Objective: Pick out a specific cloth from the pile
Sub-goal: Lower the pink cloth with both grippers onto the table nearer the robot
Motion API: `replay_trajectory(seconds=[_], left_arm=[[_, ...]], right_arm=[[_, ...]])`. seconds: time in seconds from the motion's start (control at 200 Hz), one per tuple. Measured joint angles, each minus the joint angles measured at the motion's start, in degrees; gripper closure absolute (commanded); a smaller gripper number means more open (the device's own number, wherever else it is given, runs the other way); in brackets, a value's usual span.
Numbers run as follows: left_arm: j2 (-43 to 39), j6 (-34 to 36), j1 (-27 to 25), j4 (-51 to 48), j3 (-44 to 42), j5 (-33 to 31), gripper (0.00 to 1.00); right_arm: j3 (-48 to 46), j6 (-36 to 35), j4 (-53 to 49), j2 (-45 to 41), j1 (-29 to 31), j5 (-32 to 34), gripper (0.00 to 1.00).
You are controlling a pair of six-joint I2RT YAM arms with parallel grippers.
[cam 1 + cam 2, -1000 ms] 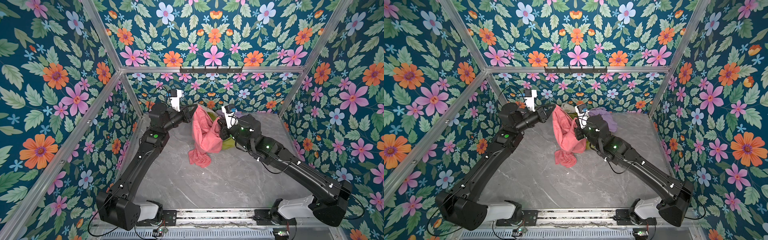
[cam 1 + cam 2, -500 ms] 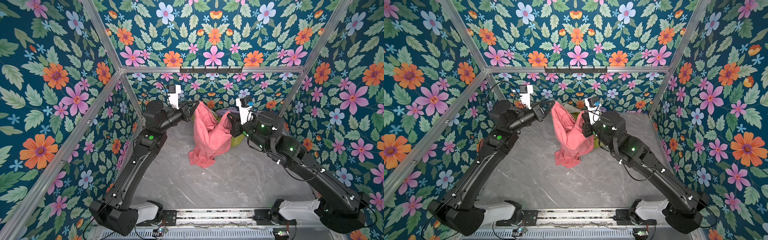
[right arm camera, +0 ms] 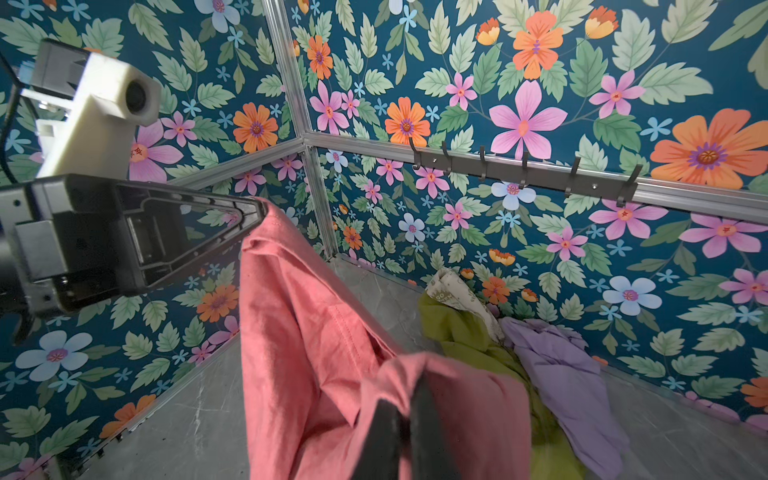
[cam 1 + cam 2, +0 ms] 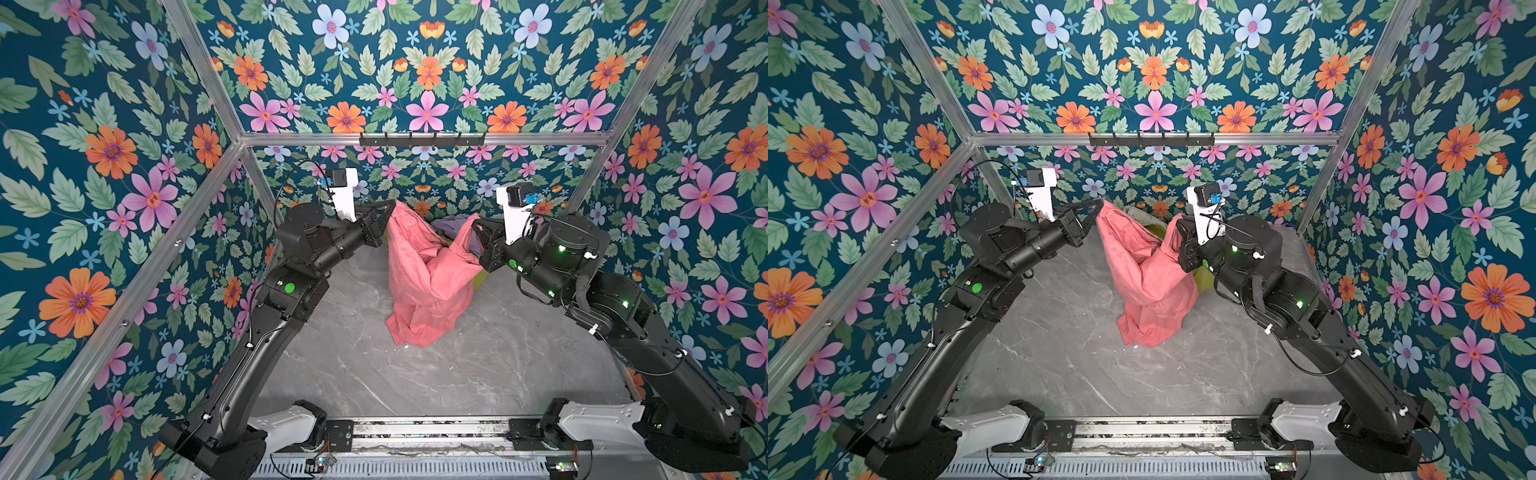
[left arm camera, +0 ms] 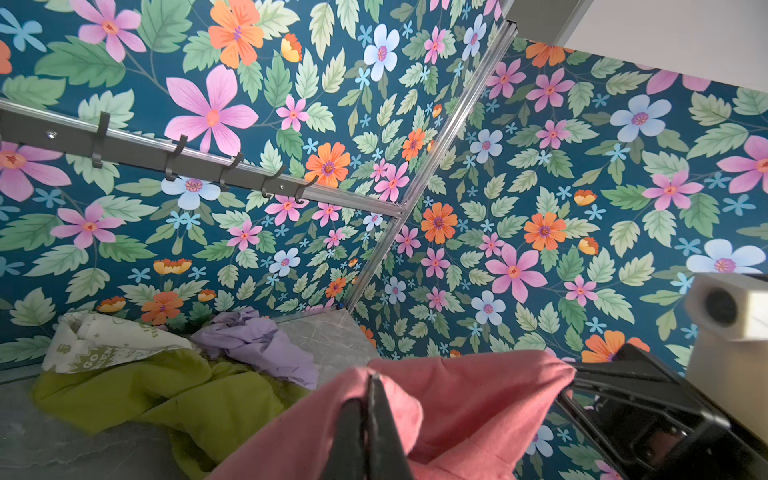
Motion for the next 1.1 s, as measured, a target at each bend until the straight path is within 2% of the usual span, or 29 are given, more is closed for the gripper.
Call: replay_trajectory(seconds=[0.35, 0.54, 0.845, 1.1], left_arm=[[0.72, 1.73, -10.67, -10.88, 7.15, -18.36, 1.00], [-0.02, 1.07, -14.32, -14.75, 8.00, -24.57, 1.00], [-1.75, -2.69, -17.55, -21.24, 8.11, -28.09, 1.00], [-4.20, -6.58, -18.21, -27.63, 5.51, -28.26, 1.00]], right_arm=[[5.22, 0.22, -6.56, -0.76, 0.00, 0.76, 1.00], [6.56, 0.24, -9.68, -1.49, 0.00, 0.96, 1.00], [5.42, 2.29, -13.81, -3.89, 0.00, 0.79, 1.00], [-1.29, 6.80, -17.35, -7.19, 0.00, -2.69, 1.00]])
